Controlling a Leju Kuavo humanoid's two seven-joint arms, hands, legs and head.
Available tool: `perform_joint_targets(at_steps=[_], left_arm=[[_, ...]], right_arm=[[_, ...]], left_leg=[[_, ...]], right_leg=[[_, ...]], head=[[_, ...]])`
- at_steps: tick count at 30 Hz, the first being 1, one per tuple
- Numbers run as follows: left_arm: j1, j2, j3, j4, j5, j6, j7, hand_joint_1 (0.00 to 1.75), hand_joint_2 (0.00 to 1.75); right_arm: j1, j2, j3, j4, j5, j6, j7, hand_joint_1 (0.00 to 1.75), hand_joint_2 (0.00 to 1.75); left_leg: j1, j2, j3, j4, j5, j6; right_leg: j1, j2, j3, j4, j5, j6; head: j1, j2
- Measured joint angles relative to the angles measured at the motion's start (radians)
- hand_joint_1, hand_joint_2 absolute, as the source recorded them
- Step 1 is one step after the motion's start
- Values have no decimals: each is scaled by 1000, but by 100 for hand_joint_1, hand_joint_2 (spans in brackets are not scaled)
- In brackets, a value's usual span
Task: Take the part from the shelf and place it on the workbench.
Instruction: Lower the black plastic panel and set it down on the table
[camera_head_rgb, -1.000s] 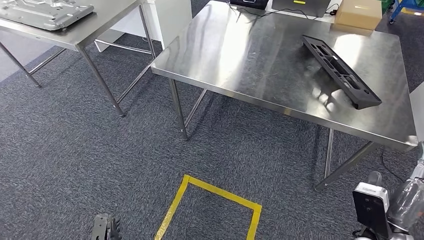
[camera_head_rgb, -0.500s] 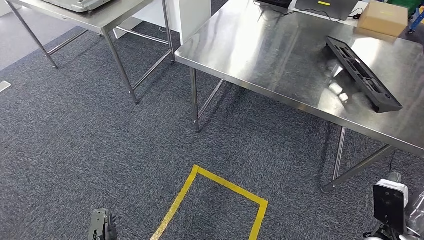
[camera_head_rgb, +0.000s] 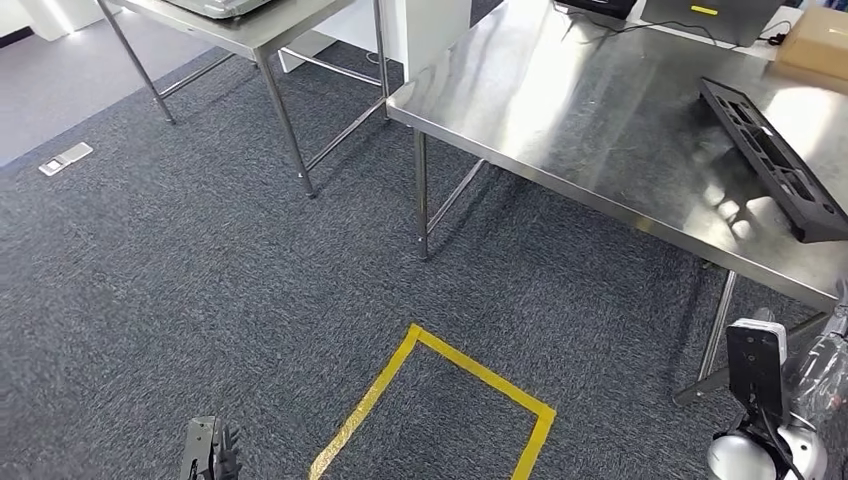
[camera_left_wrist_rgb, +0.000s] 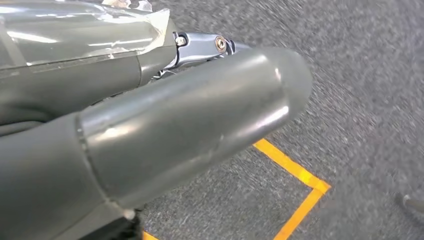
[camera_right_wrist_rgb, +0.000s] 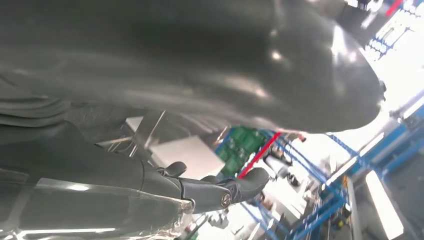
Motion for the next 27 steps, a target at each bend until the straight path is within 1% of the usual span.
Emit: perform_joint_targets(at_steps=[1,2,3,4,5,6,7,8,9,10,11,12,13,14,15,16,17,18,19,20,21,22,23,24,25,26,27], left_arm=[[1,0,0,0,-2,4,0,0,0],[1,0,0,0,-4,7,0,0,0],[2,0,0,0,-6,11,0,0,0],[1,1,0,0,-6,13,-1,0,0],[-1,1,0,0,-6,13,-1,0,0],[-2,1,0,0,-6,13,-2,0,0],[-4,0,0,0,-6,13,-3,0,0],[-5,0,0,0,-5,13,-4,0,0],[-4,0,0,0,-4,13,-5,0,0],[-4,0,0,0,-2,13,-6,0,0],[-5,-1,0,0,-1,12,-7,0,0],[-7,-2,0,0,0,12,-7,0,0],[-9,-2,0,0,1,12,-8,0,0],[-11,-2,1,0,2,12,-8,0,0],[-12,-3,1,1,2,11,-9,0,0],[-11,-3,1,1,2,11,-9,0,0],[-11,-4,1,1,2,11,-9,0,0],[-11,-4,1,1,2,11,-9,0,0],[-11,-5,1,1,2,11,-9,0,0],[-11,-6,1,1,2,11,-9,0,0],[-12,-6,1,1,2,11,-9,0,0],[-12,-6,1,1,2,11,-9,0,0],[-12,-6,1,1,3,11,-10,0,0],[-11,-6,1,1,5,12,-11,0,0],[-10,-5,1,1,7,13,-12,0,0],[-10,-5,1,1,10,14,-14,0,0],[-11,-5,1,1,12,16,-16,0,0]], right_arm=[[-5,-1,-1,14,-2,1,0,0,0],[-8,-1,-2,27,-4,1,0,0,0],[-11,-1,-2,38,-5,1,-1,0,0],[-14,0,-3,46,-7,1,-2,0,0],[-17,1,-4,53,-8,1,-3,0,0],[-20,2,-4,58,-9,1,-4,0,0],[-24,2,-5,62,-10,1,-6,0,0],[-28,3,-5,67,-12,2,-8,0,0],[-33,4,-6,72,-13,3,-11,0,0],[-37,6,-6,77,-14,4,-14,0,0],[-40,8,-5,82,-15,4,-17,0,0],[-41,9,-6,86,-16,5,-19,0,0],[-42,10,-6,90,-16,6,-21,0,0],[-42,10,-7,95,-16,6,-23,0,0],[-41,11,-8,101,-17,7,-23,0,0],[-41,11,-8,106,-18,7,-23,0,0],[-41,11,-8,110,-18,7,-23,0,0],[-41,11,-8,114,-18,7,-23,0,0],[-41,12,-8,116,-18,7,-23,0,0],[-42,12,-8,118,-18,7,-24,0,0],[-43,12,-8,120,-18,7,-24,0,0],[-44,12,-8,122,-17,7,-25,0,0],[-45,13,-8,125,-15,7,-27,0,0],[-48,15,-7,128,-10,7,-29,0,0],[-53,19,-5,130,-2,7,-31,0,0],[-59,23,-2,132,6,7,-34,0,0],[-65,28,3,134,15,7,-35,0,0]], left_leg=[[4,5,-19,39,-9,-4],[7,9,-17,38,2,-7],[10,15,6,-5,29,-9],[12,29,44,-76,63,-10],[11,48,83,-149,89,-10],[9,62,111,-204,106,-6],[6,70,125,-235,112,-2],[2,68,126,-244,111,3],[1,57,122,-245,113,9],[0,47,121,-248,116,16],[0,38,121,-250,120,25],[2,29,121,-253,124,33],[4,20,120,-255,127,40],[4,9,117,-255,129,43],[3,-2,115,-254,130,45],[3,-15,114,-254,130,46],[2,-28,114,-254,131,46],[2,-41,115,-253,132,46],[3,-55,116,-253,132,45],[3,-67,115,-251,133,42],[1,-78,112,-249,134,39],[0,-88,107,-247,136,34],[0,-97,101,-246,139,27],[0,-106,96,-246,142,21],[2,-106,92,-245,143,15],[1,-92,86,-236,137,10],[1,-68,75,-212,120,5]], right_leg=[[1,-12,-1,0,0,0],[1,-23,-2,1,0,-1],[0,-33,-2,1,0,0],[0,-43,-1,2,-1,1],[2,-51,-2,5,-4,5],[6,-60,-2,7,-6,10],[10,-67,-3,9,-8,14],[15,-76,-4,9,-10,18],[17,-84,-4,9,-10,23],[15,-82,-6,12,-14,28],[13,-67,-13,27,-24,31],[10,-45,-28,60,-44,32],[6,-18,-56,117,-72,30],[6,1,-90,190,-104,28],[6,10,-124,262,-130,27],[6,13,-149,312,-144,30],[7,15,-155,321,-139,36],[6,17,-139,288,-119,44],[4,26,-107,218,-86,53],[1,48,-71,140,-56,59],[-2,67,-44,77,-32,59],[-4,81,-28,40,-19,57],[-2,87,-25,29,-15,51],[1,76,-27,30,-13,45],[-1,66,-28,31,-10,39],[-3,57,-28,30,-8,32],[-6,47,-27,28,-6,23]], head=[[0,0],[0,0],[0,0],[-1,0],[-1,0],[-1,0],[1,0],[2,0],[4,0],[5,0],[5,0],[5,0],[7,0],[8,0],[9,0],[10,0],[10,0],[11,0],[11,0],[12,0],[12,0],[12,0],[12,0],[11,0],[10,0],[10,0],[7,0]])
